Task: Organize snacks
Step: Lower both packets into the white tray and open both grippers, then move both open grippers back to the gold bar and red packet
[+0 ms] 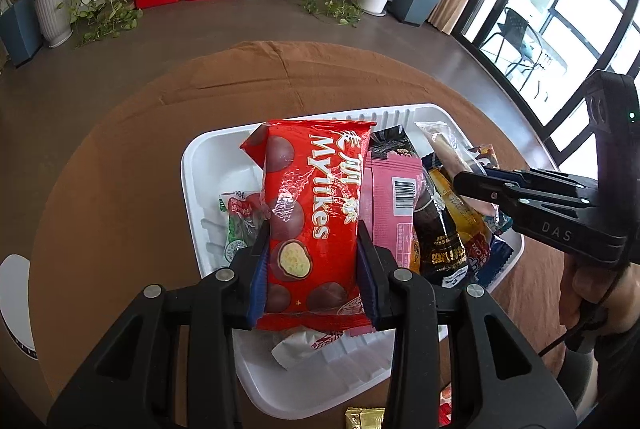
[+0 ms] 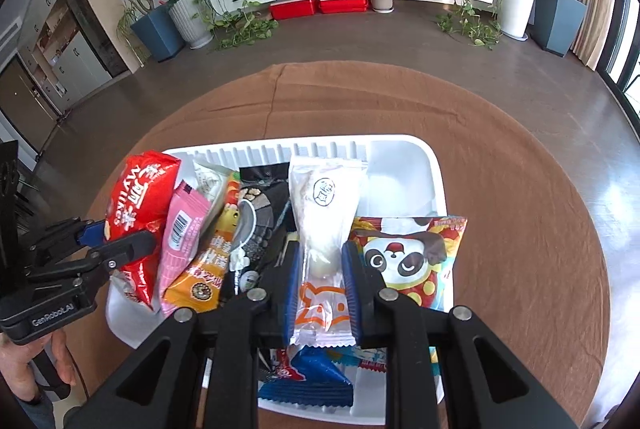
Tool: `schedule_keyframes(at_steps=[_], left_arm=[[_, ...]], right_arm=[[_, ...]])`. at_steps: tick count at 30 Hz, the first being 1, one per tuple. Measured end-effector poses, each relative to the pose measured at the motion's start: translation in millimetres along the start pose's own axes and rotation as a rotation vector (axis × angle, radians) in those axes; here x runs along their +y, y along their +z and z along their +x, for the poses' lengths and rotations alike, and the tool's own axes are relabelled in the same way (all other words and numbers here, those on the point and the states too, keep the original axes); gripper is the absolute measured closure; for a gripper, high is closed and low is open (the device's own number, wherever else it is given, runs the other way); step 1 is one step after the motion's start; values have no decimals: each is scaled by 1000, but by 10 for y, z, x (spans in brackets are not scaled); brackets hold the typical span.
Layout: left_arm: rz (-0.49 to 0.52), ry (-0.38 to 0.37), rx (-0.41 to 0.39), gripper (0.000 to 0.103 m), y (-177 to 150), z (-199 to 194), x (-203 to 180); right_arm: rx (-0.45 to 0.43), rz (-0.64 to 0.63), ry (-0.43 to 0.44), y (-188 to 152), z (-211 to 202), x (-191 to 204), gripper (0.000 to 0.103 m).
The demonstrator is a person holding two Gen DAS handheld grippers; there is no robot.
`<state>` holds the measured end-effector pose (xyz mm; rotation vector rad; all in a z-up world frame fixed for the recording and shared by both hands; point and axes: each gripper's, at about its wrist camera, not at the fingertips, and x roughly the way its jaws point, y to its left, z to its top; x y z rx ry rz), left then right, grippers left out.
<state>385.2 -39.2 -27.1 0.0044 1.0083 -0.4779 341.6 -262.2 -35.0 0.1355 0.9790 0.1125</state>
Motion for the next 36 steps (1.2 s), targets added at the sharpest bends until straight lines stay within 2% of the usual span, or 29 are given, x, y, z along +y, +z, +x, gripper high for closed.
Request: schedule_keyframes(at_steps=[4, 6, 8, 10, 16, 19, 25, 28, 31, 33, 34, 36], left_arm=[[7, 3, -1, 67, 66, 110, -7], [3, 6, -2, 64, 52, 110, 3], [3, 6, -1, 54, 18, 84, -1], [7, 15, 4, 49, 13, 98, -19], [10, 25, 3, 45, -33, 88, -16], [11, 25, -4, 38, -40, 61, -8], [16, 34, -29, 29, -70, -89, -34], [24, 43, -45, 26, -122, -193, -66], [28, 49, -76, 14, -190, -353, -93], [30, 53, -102, 7, -267, -486, -123], [36, 56, -115, 1, -323, -554, -140], [48, 59, -129, 0, -433, -684, -179]], right_arm=[[7, 3, -6, -31, 63, -11, 80], [9, 1, -8, -21, 75, -11, 80], [7, -1, -9, -17, 83, -27, 79], [9, 0, -8, -15, 87, -38, 77], [6, 1, -9, -39, 85, -28, 76], [4, 5, -7, -64, 67, -39, 73], [-17, -1, -2, -135, -53, 10, 60], [-42, -2, -6, -160, -179, 33, 47], [-84, 7, 8, -224, -380, 48, 33], [-117, 15, 27, -318, -535, 51, 19], [-127, 18, 39, -362, -592, 51, 17], [-139, 25, 67, -511, -727, 42, 14]])
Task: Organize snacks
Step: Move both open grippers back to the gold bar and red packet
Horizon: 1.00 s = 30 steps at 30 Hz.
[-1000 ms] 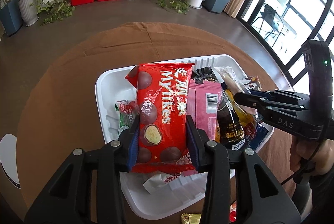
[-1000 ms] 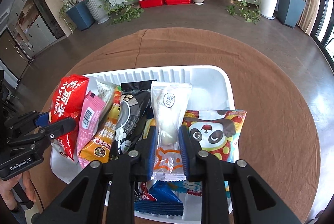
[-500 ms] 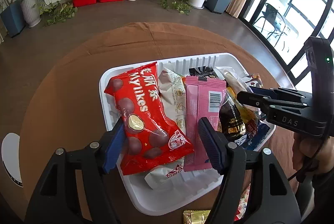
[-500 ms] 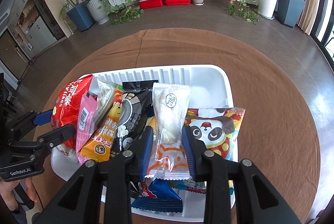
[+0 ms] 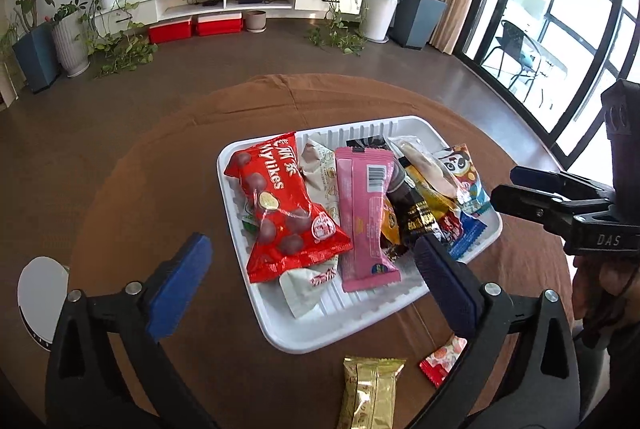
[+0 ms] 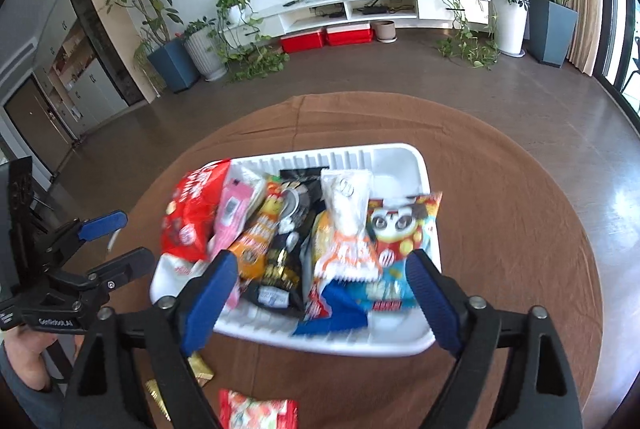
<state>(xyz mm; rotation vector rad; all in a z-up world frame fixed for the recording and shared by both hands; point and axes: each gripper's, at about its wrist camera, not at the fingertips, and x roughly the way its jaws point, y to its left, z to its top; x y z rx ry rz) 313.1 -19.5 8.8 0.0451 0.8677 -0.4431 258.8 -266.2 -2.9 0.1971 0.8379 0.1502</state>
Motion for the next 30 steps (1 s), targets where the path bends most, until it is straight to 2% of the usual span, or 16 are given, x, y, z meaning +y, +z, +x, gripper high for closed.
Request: schedule_keyframes(at_steps=[4, 8, 12, 16, 19, 30], left_arm=[[36, 4, -7, 0, -297, -223, -156], [98, 23, -2, 0, -678, -354, -348], [130, 23, 40, 0, -1042, -379, -502], [103, -2, 96, 0, -1328, -320, -561], [78, 6, 154, 0, -1411, -236, -560], [122, 32, 203, 1, -1353, -30, -528]], right_arm=[[0, 23, 21, -305, -221, -15, 12], [7, 42, 27, -765, -386, -41, 12], [26, 76, 36, -1169, -481, -50, 12], [42, 117, 50, -1519, -571, -26, 12], [34, 108, 42, -1663, -643, 33, 12], [61, 77, 57, -1958, -685, 178, 13]])
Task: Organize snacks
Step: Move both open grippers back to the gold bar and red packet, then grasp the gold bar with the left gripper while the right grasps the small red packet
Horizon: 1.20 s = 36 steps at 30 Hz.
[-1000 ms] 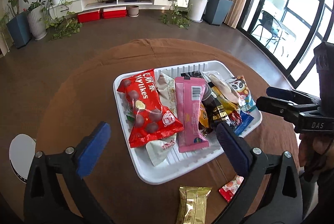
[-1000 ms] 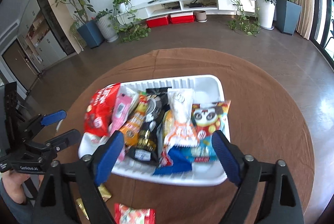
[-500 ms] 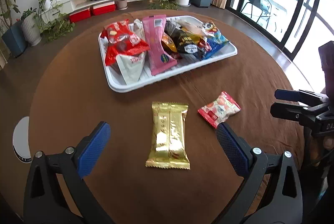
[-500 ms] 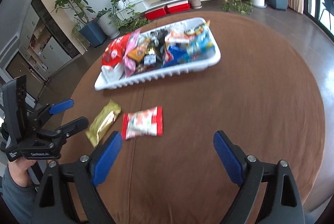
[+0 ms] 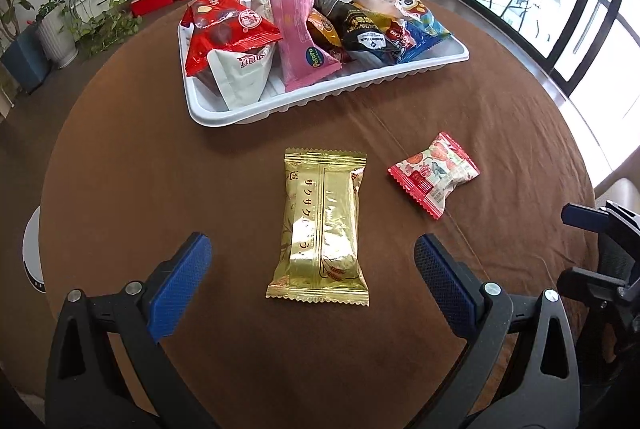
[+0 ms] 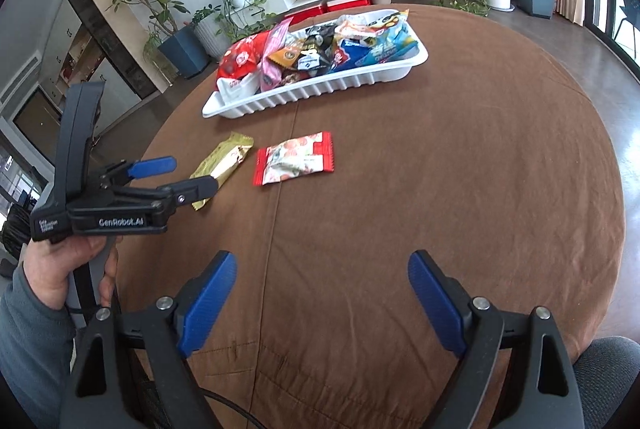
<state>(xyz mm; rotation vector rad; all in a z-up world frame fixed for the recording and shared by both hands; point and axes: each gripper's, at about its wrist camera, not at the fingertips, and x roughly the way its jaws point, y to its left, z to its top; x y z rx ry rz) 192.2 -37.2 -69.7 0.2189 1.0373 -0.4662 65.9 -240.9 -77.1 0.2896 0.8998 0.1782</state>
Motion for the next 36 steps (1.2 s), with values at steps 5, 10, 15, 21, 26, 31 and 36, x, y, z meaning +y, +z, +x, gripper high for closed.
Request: schedule_keyframes(at_steps=[5, 10, 15, 21, 26, 31, 36], left_arm=[[-8, -14, 26, 13, 50, 105, 57], [5, -31, 41, 24, 119, 178, 63], [8, -38, 50, 32, 189, 294, 32], [31, -50, 55, 53, 271, 321, 20], [35, -72, 57, 71, 319, 315, 81], [42, -82, 58, 73, 308, 325, 129], [19, -99, 46, 73, 195, 271, 209]], right_arm=[[6, -28, 7, -13, 27, 50, 15], [31, -86, 25, 29, 88, 86, 17], [45, -271, 60, 259, 153, 183, 18], [119, -572, 138, 511, 339, 419, 18], [163, -684, 143, 688, 530, 493, 22], [219, -775, 129, 784, 748, 523, 26], [276, -860, 124, 808, 865, 584, 33]])
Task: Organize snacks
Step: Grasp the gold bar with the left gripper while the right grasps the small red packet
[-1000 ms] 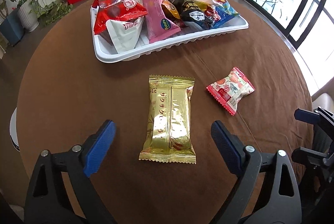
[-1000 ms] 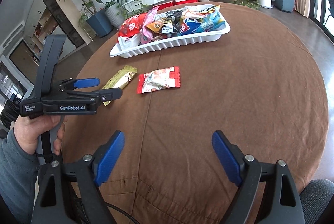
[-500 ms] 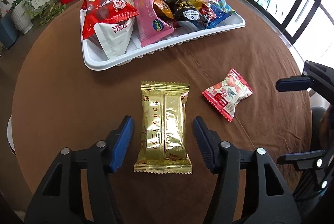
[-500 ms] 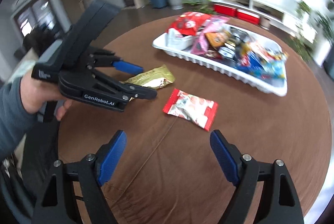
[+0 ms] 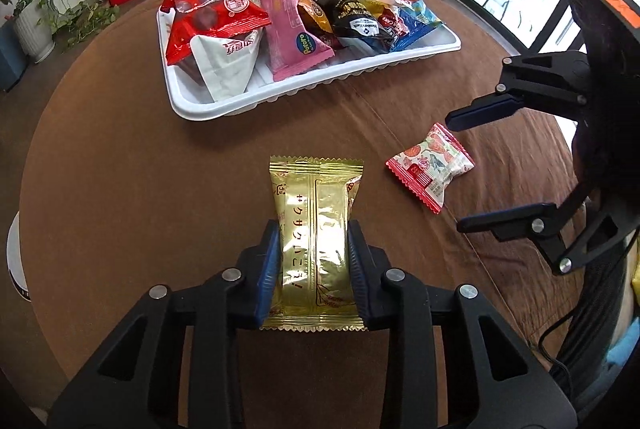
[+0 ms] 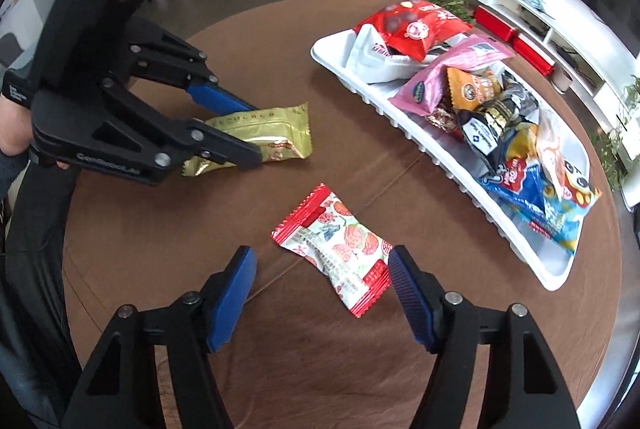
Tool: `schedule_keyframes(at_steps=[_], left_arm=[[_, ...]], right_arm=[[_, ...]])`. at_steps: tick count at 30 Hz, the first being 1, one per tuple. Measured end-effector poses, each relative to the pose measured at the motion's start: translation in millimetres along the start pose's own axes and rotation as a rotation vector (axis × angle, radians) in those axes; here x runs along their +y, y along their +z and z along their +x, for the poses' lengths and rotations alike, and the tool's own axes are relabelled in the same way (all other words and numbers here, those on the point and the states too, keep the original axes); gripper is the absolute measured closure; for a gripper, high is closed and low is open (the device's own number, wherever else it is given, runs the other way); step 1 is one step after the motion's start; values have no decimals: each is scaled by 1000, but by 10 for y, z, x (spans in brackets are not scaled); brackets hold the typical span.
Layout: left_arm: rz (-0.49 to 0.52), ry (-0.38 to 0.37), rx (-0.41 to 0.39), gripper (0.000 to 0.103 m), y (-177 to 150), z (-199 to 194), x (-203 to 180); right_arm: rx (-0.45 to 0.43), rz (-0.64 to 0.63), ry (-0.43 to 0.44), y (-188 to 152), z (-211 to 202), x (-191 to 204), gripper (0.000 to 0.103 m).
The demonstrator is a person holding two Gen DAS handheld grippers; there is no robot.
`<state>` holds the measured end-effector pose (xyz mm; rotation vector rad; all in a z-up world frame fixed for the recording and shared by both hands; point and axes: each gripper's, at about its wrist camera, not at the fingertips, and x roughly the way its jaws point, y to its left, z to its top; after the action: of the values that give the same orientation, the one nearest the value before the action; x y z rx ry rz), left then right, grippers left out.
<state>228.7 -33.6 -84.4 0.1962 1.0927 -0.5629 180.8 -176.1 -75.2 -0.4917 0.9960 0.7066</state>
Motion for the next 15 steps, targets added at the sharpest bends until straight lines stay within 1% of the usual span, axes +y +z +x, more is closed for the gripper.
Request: schedule_keyframes(at_steps=[7, 9, 15], left_arm=[[-29, -37, -12, 73, -167, -90, 20], [-32, -50, -15, 73, -243, -141, -17], [-41, -66, -14, 73, -348, -172, -26]], right_arm=[[75, -113, 17, 127, 117, 37, 34], [113, -140, 15, 162, 176, 46, 36], [145, -150, 43, 245, 212, -5, 43]])
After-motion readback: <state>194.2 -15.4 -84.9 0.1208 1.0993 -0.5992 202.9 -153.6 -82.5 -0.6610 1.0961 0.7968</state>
